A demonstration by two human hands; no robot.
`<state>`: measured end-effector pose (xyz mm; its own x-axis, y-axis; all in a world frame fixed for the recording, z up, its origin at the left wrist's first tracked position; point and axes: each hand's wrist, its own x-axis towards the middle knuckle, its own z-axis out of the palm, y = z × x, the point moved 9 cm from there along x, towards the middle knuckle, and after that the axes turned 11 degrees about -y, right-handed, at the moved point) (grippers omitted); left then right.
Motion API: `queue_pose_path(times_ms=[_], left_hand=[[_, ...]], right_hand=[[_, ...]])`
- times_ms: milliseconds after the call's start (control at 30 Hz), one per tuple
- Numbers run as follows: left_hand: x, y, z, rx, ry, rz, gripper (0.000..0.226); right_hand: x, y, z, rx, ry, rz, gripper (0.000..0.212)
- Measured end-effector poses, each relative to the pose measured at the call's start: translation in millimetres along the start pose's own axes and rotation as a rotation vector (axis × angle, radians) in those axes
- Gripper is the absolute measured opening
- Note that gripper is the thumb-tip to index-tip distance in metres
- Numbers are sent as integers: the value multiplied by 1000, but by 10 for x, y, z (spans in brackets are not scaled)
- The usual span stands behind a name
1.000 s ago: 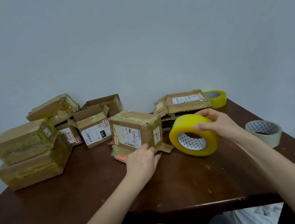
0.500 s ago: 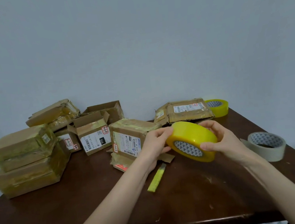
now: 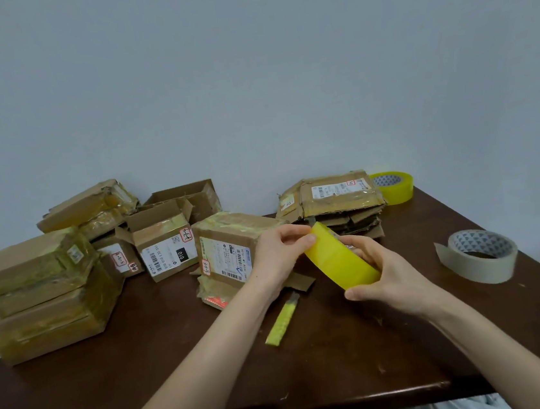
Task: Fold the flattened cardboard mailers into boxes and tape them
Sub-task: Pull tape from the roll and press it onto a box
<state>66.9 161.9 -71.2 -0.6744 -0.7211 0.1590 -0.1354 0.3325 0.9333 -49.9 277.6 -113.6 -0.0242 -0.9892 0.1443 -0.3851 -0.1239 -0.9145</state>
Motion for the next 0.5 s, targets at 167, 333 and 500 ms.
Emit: queue_pose_path(times_ms=[167, 333, 500], left_hand=[[-22, 134, 134, 174, 18, 106, 16], [-35, 279, 254, 288, -4, 214, 15], [-38, 232, 269, 483, -99, 194, 49]], right_hand=[[66, 139, 86, -114, 63, 93, 89], [98, 91, 26, 121, 141, 60, 45], [62, 178, 47, 166, 176, 69, 56]])
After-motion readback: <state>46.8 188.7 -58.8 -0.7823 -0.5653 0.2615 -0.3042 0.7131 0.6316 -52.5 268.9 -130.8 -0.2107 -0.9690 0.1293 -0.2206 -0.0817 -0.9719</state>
